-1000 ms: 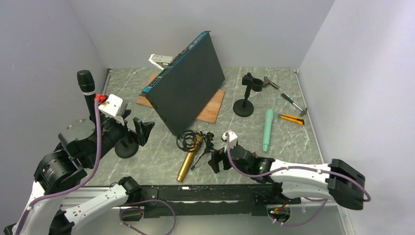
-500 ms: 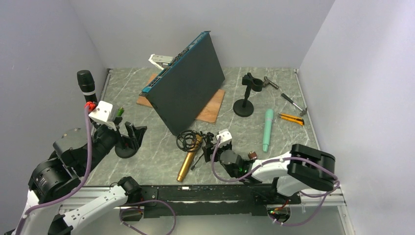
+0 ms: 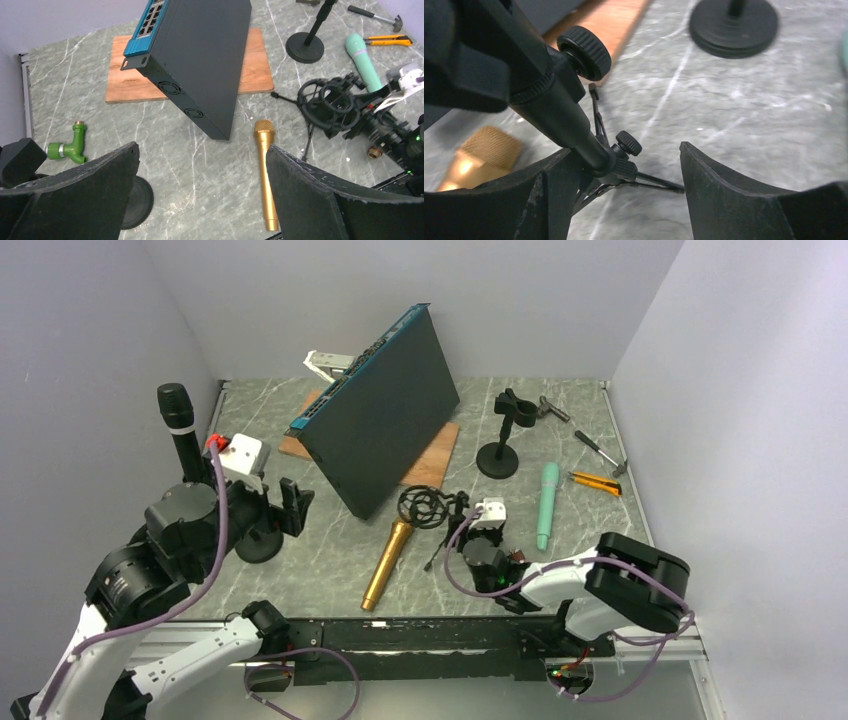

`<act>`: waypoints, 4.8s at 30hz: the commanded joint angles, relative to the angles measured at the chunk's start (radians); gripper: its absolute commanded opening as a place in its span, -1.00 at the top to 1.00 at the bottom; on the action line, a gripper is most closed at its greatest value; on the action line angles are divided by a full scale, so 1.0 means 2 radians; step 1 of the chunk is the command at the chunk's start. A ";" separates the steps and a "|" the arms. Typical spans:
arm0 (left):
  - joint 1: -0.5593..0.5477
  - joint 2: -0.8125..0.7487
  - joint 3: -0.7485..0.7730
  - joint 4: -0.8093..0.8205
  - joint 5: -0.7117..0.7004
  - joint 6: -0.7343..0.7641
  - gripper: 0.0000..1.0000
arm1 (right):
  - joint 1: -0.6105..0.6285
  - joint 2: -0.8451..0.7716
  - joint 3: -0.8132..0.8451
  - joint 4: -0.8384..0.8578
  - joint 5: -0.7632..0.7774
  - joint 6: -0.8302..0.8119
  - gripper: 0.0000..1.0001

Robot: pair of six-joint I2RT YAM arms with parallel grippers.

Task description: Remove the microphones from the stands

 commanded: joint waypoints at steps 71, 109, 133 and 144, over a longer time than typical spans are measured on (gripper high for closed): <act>0.369 0.112 0.017 0.101 -0.087 -0.003 -0.21 | -0.013 -0.472 0.025 -0.455 -0.225 0.066 -0.75; 0.211 0.038 -0.025 0.133 0.283 0.062 1.00 | -0.014 -0.462 0.186 -0.574 -0.250 0.000 -0.91; 0.075 0.115 -0.070 0.235 0.335 0.008 0.98 | -0.013 -0.409 0.287 -0.572 -0.279 -0.020 -0.95; 0.075 0.078 -0.076 0.207 0.337 0.017 0.51 | -0.013 -0.294 0.370 -0.511 -0.370 -0.029 -0.95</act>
